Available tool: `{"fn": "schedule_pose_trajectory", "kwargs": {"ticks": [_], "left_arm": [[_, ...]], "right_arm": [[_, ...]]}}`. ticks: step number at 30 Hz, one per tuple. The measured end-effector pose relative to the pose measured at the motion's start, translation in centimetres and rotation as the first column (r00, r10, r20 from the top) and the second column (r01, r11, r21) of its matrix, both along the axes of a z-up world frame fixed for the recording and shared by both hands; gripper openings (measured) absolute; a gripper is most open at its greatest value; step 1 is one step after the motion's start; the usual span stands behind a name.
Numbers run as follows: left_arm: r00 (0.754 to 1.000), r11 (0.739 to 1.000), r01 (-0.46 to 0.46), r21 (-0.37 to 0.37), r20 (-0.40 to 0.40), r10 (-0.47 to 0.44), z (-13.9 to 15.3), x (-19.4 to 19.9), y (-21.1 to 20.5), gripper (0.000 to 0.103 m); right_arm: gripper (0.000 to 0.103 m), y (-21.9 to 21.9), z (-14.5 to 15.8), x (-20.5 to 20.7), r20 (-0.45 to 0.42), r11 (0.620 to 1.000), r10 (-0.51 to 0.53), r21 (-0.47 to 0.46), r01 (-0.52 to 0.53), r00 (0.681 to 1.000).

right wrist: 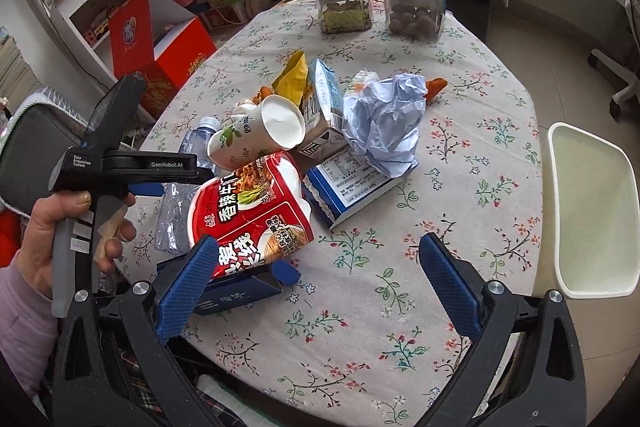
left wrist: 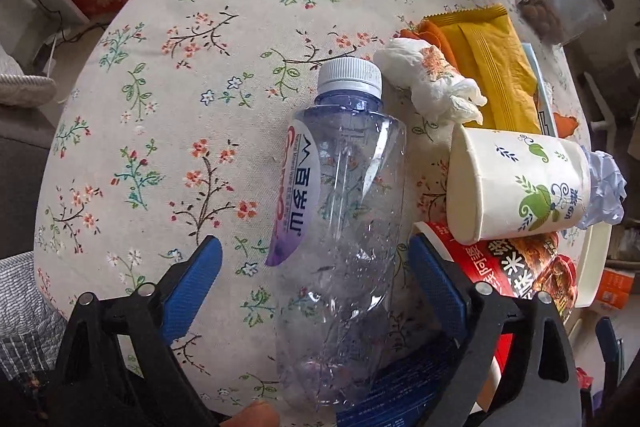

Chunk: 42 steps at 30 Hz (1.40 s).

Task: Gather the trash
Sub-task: 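Grasp the clear plastic bottle with the left gripper while the right gripper grasps the red noodle cup, then carry the red noodle cup into the white bin and open the right gripper while the left lifts the bottle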

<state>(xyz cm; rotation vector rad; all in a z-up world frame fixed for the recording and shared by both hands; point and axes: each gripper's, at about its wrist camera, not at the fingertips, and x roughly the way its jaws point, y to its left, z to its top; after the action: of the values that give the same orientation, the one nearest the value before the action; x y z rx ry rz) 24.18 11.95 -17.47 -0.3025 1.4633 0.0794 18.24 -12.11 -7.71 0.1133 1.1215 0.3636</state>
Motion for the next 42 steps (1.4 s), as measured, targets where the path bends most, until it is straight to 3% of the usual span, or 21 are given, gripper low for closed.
{"fn": "schedule_pose_trajectory", "kwargs": {"ticks": [1,3,7,13,17,19,21,24,34,42], "left_arm": [[1.000,1.000,0.014,-0.007,-0.006,-0.014,-0.3,0.3,-0.1,0.071],[0.999,0.999,0.043,-0.014,-0.013,-0.043,-0.5,0.7,-0.4,0.059],[0.996,0.996,0.081,-0.029,0.042,-0.079,0.7,1.0,-0.7,0.058],[0.990,0.995,0.072,-0.068,0.123,-0.063,3.8,0.3,1.4,0.058],[0.988,0.995,0.064,-0.079,0.147,-0.052,4.9,0.0,2.6,0.058],[0.986,0.995,0.065,-0.076,0.160,-0.052,5.6,-0.2,3.0,0.058],[0.983,0.996,0.067,-0.056,0.174,-0.056,5.2,-0.5,2.7,0.057],[0.978,0.996,0.066,-0.059,0.202,-0.053,5.8,-0.7,3.2,0.057],[0.961,0.997,0.049,-0.065,0.276,-0.030,7.7,-1.2,3.6,0.057],[0.935,0.998,0.038,-0.056,0.355,-0.016,9.6,-1.7,3.5,0.057]], "right_arm": [[0.096,0.1,-0.4,0.5,-0.024,1.000,-0.004,0.020,0.004,1.000],[0.096,0.3,-1.1,1.5,-0.075,0.997,-0.023,0.071,0.028,0.997],[0.096,0.8,-3.1,2.5,-0.203,0.981,-0.032,0.180,0.070,0.979],[0.096,2.4,-5.2,3.6,-0.301,0.960,-0.029,0.258,0.111,0.953],[0.079,3.8,-6.2,4.6,-0.322,0.954,-0.023,0.275,0.117,0.946],[0.074,4.1,-5.8,4.9,-0.294,0.953,-0.040,0.277,0.125,0.955],[0.059,4.3,-5.2,5.2,-0.267,0.950,-0.038,0.290,0.118,0.963],[0.054,4.7,-4.2,5.5,-0.211,0.951,-0.032,0.293,0.094,0.977],[0.050,4.7,-1.3,5.5,-0.051,0.963,-0.019,0.266,0.032,0.998],[0.050,3.2,1.3,4.6,0.070,0.975,-0.028,0.221,0.012,0.997]]}}
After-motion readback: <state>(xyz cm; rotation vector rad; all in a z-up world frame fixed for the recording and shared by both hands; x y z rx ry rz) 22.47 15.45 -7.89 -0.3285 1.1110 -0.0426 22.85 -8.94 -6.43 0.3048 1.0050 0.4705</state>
